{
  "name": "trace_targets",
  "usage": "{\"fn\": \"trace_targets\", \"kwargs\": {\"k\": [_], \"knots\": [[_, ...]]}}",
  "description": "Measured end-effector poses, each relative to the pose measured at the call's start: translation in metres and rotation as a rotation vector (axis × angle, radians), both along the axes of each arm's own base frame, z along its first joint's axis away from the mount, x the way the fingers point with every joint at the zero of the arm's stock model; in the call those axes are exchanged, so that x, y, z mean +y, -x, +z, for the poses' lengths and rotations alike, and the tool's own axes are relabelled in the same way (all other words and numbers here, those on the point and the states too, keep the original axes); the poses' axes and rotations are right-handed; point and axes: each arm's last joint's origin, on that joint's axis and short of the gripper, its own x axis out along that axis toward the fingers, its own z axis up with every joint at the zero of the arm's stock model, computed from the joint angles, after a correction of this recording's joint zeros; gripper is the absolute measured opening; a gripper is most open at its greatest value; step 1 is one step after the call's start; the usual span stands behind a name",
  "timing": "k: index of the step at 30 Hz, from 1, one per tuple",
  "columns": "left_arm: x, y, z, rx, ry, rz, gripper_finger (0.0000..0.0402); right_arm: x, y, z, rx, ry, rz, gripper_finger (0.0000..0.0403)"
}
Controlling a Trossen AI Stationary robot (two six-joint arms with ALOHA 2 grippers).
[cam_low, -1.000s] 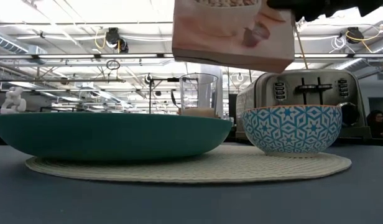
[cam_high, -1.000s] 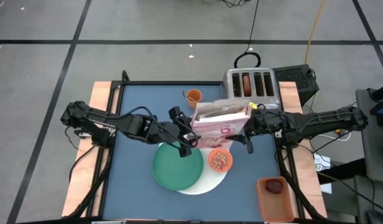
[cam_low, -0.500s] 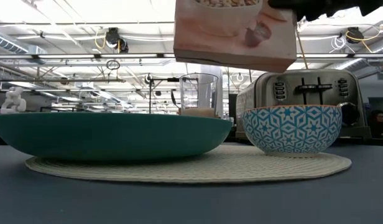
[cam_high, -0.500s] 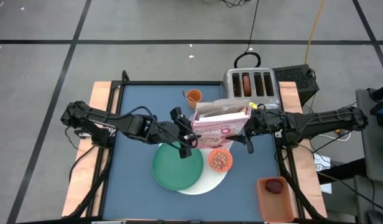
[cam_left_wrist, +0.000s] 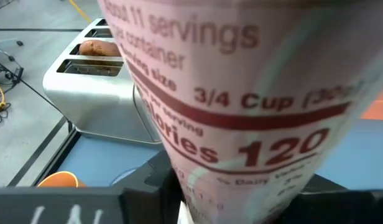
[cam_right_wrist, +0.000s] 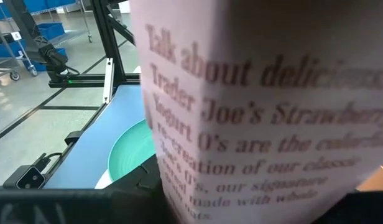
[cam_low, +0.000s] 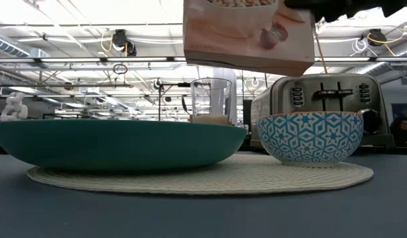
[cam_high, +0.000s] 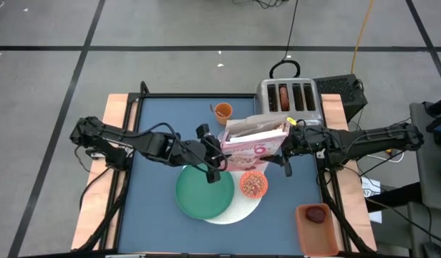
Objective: Arrange a breakfast setting
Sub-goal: Pour the cereal from the cereal box into the orange bowl
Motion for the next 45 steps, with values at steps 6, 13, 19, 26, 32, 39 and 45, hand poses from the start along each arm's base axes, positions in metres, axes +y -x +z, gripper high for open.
{"fn": "trace_targets", "kwargs": {"k": [6, 13, 19, 26, 32, 39, 45], "knots": [[0.0, -0.0001, 0.0001, -0.001, 0.001, 0.0, 0.0132, 0.0, 0.0, 0.0001, 0.0, 0.001, 0.0, 0.0167], [-0.0001, -0.0002, 0.0004, -0.005, 0.004, 0.001, 0.0131, 0.0, 0.0, 0.0001, 0.0, 0.001, 0.0, 0.0177], [-0.0001, -0.0004, 0.0006, -0.008, 0.003, 0.0, 0.0131, 0.0, 0.0, 0.0001, 0.0, 0.0, 0.0, 0.0187], [-0.0001, -0.0004, 0.0008, -0.009, 0.001, -0.001, 0.0131, 0.0, 0.0, 0.0001, 0.0, 0.0, 0.0, 0.0187], [-0.0001, -0.0004, 0.0008, -0.008, -0.001, -0.002, 0.0131, 0.0, 0.0, 0.0002, 0.0, 0.0, 0.0, 0.0187], [-0.0001, -0.0005, 0.0009, -0.009, -0.003, -0.003, 0.0097, -0.0001, 0.0, 0.0003, -0.001, 0.001, -0.002, 0.0187], [-0.0001, -0.0006, 0.001, -0.01, -0.003, -0.003, 0.0049, -0.0001, -0.0001, 0.0004, -0.002, -0.001, -0.004, 0.0187]]}}
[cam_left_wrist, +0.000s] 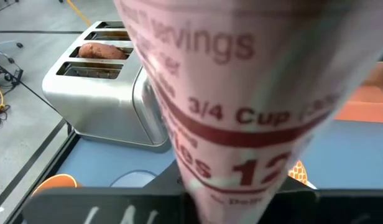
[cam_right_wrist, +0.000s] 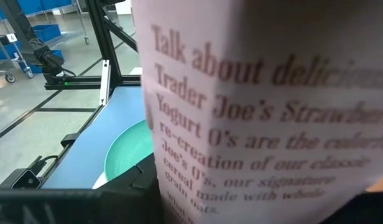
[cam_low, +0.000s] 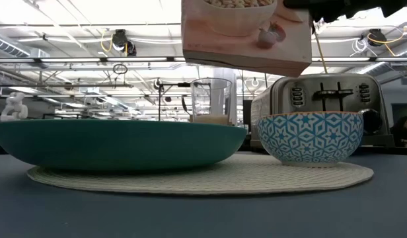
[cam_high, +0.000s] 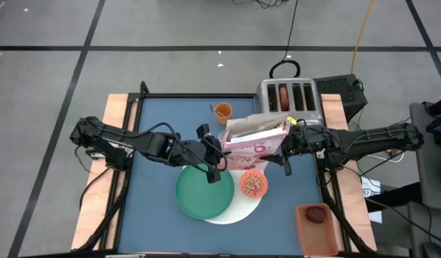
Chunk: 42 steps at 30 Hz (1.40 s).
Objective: Arrange a breakfast setting
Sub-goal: Pour the cereal from the cereal box into the orange bowl
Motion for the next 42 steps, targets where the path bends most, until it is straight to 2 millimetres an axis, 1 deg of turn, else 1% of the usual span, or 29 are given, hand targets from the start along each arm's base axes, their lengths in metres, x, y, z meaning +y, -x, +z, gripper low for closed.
{"fn": "trace_targets", "kwargs": {"k": [4, 18, 21, 24, 28, 31, 35, 42], "knots": [[0.0, 0.0, 0.0, 0.0, 0.0, 0.0, 0.0043, 0.0, 0.0, 0.0, 0.0, 0.0, 0.0, 0.0187], [0.0, 0.0, 0.0, 0.0, 0.0, 0.001, 0.0042, 0.0001, 0.0, -0.0001, 0.001, -0.003, 0.001, 0.0191], [0.0001, 0.0, 0.0, 0.0, 0.001, 0.001, 0.0042, 0.0001, 0.0, -0.0001, 0.003, -0.017, -0.001, 0.0204], [0.0003, 0.0001, -0.0002, 0.001, 0.002, 0.003, 0.0042, 0.0001, -0.0004, 0.001, -0.006, -0.047, -0.007, 0.0227], [0.0004, 0.0004, -0.0009, 0.009, -0.001, 0.002, 0.0042, 0.0001, -0.0006, 0.0031, -0.023, -0.05, -0.008, 0.0262], [0.0004, 0.0003, -0.0007, 0.007, 0.0, 0.002, 0.0042, 0.0001, -0.0006, 0.0031, -0.024, -0.049, -0.009, 0.0281], [0.0004, 0.0003, -0.0007, 0.007, -0.001, 0.002, 0.0042, 0.0001, -0.0006, 0.0031, -0.023, -0.047, -0.008, 0.0292], [0.0007, 0.0018, 0.0023, -0.007, 0.002, 0.002, 0.0042, 0.0, 0.0019, 0.0043, -0.027, -0.047, -0.008, 0.0291]]}}
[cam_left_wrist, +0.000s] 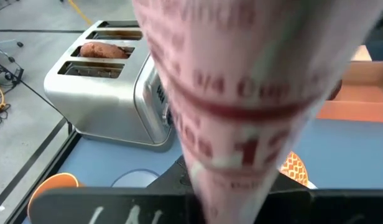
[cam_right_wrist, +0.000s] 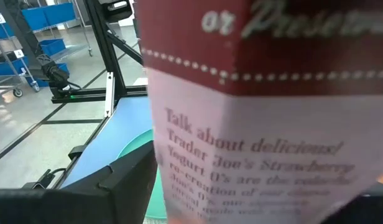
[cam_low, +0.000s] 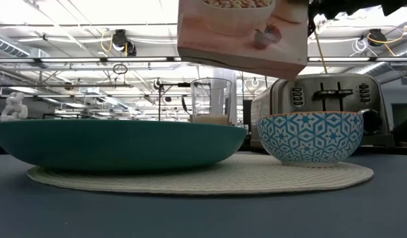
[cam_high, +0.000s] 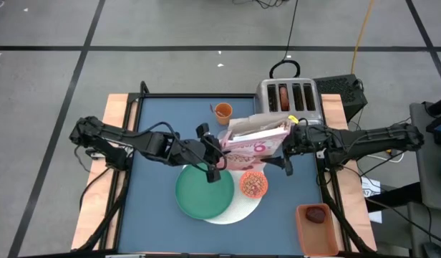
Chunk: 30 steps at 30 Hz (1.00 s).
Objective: Arrange a breakfast setting
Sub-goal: Pour the cereal from the cereal box into the orange bowl
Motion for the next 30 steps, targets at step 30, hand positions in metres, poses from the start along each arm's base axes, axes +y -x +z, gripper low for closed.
{"fn": "trace_targets", "kwargs": {"k": [30], "knots": [[0.002, 0.007, 0.036, -0.036, -0.02, -0.003, 0.0042, -0.001, 0.018, 0.011, -0.054, -0.003, 0.001, 0.029]]}}
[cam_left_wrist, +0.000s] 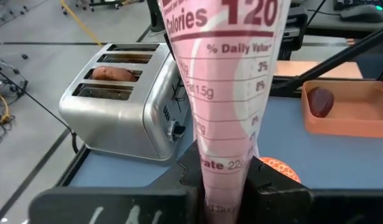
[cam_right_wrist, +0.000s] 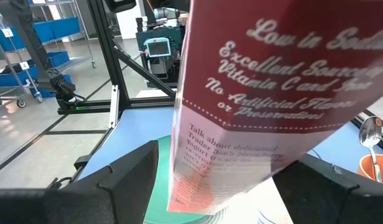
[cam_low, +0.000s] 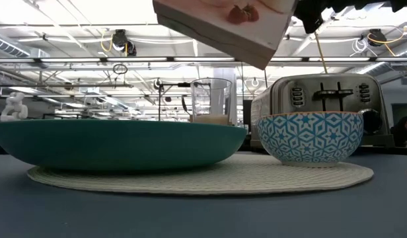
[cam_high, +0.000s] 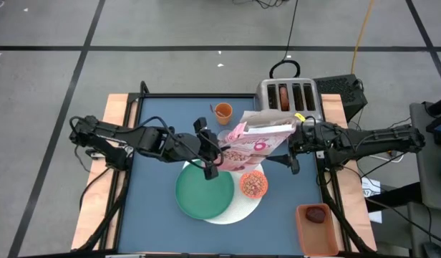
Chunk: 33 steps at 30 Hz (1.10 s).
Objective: Arrange a breakfast setting
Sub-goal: Pour the cereal from the cereal box into the orange bowl
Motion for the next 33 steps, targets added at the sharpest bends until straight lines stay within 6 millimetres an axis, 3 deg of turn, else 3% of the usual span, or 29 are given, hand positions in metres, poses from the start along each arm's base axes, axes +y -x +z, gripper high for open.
{"fn": "trace_targets", "kwargs": {"k": [12, 24, 33], "knots": [[0.002, 0.007, 0.009, -0.033, -0.013, 0.028, 0.0042, 0.0, 0.0, -0.001, 0.007, 0.001, -0.001, 0.029], [0.006, 0.027, 0.025, -0.08, -0.03, 0.107, 0.004, 0.0, 0.0, -0.003, 0.028, 0.016, 0.003, 0.029], [0.005, 0.025, 0.02, -0.048, -0.024, 0.099, 0.0007, 0.0, -0.001, 0.007, -0.083, 0.091, 0.011, 0.029]]}}
